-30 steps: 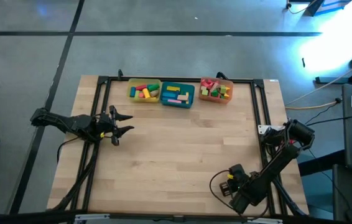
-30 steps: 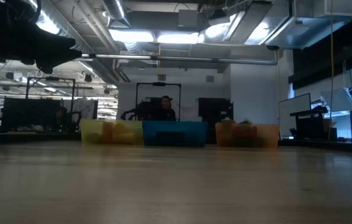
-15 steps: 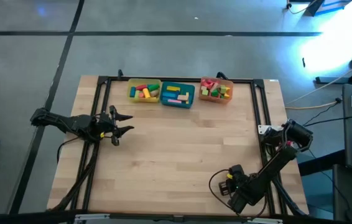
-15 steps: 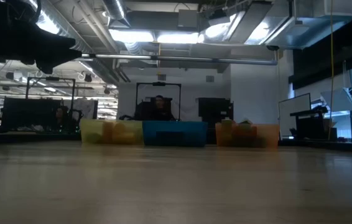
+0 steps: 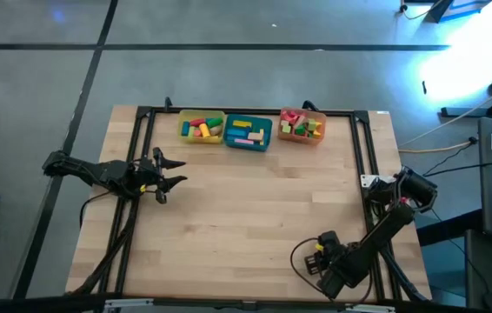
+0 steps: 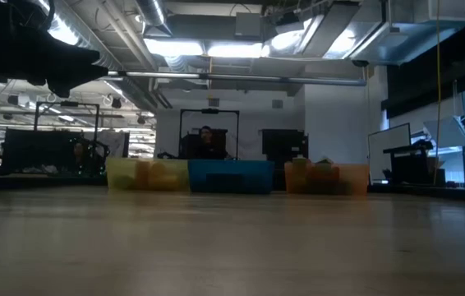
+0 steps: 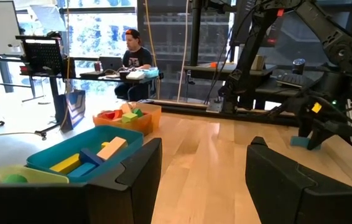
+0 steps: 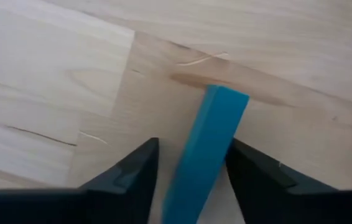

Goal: Sort blocks by size
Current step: Put the blue rectangle block into the blue bin

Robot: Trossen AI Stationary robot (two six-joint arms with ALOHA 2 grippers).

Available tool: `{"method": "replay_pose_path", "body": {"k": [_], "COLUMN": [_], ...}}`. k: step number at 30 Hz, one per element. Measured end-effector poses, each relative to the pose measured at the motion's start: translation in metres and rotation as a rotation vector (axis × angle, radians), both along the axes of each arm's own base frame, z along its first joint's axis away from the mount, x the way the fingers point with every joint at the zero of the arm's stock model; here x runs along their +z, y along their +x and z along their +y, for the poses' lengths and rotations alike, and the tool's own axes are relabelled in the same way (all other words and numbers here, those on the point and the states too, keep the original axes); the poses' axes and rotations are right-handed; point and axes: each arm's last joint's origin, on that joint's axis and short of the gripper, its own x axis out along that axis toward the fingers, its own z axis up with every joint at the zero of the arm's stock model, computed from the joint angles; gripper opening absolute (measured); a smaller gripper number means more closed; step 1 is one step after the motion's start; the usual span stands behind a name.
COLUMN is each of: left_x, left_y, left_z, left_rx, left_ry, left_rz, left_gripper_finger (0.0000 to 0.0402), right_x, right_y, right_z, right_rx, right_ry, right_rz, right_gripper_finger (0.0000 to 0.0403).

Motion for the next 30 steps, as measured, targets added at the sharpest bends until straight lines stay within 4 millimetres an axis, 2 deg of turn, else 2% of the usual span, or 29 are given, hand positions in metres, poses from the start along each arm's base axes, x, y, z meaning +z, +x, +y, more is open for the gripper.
{"method": "replay_pose_path", "body": {"k": [3,7,12,17,21,26,30], "left_x": [0.000,0.000,0.000,0.000,0.000,0.000,0.000], "left_y": [0.000,0.000,0.000,0.000,0.000,0.000,0.000], "left_z": [0.000,0.000,0.000,0.000,0.000,0.000,0.000], "left_rx": [0.000,-0.001,0.000,0.000,0.000,0.000,0.000], "left_ry": [0.000,0.000,0.000,0.000,0.000,0.000,0.000], "left_rz": [0.000,0.000,0.000,-0.001,-0.001,-0.001,-0.001], "left_gripper_finger": [0.0198,0.0198,0.0198,0.0198,0.0198,0.0198,0.0198], "right_x": [-0.003,-0.003,0.001,0.008,0.011,0.016,0.029], "right_y": [0.001,0.003,0.012,0.043,0.081,0.137,0.175], "right_z": [0.001,0.000,-0.010,-0.039,-0.077,-0.145,-0.209], "right_rx": [0.006,0.023,0.049,0.142,0.314,0.532,0.721], "right_ry": [-0.002,-0.036,-0.071,-0.171,-0.218,-0.279,-0.333], "right_rz": [0.000,-0.038,-0.064,-0.148,-0.164,-0.262,-0.448], "right_gripper_finger": [0.0146,0.0061,0.0056,0.0059,0.0059,0.0059,0.0059]}}
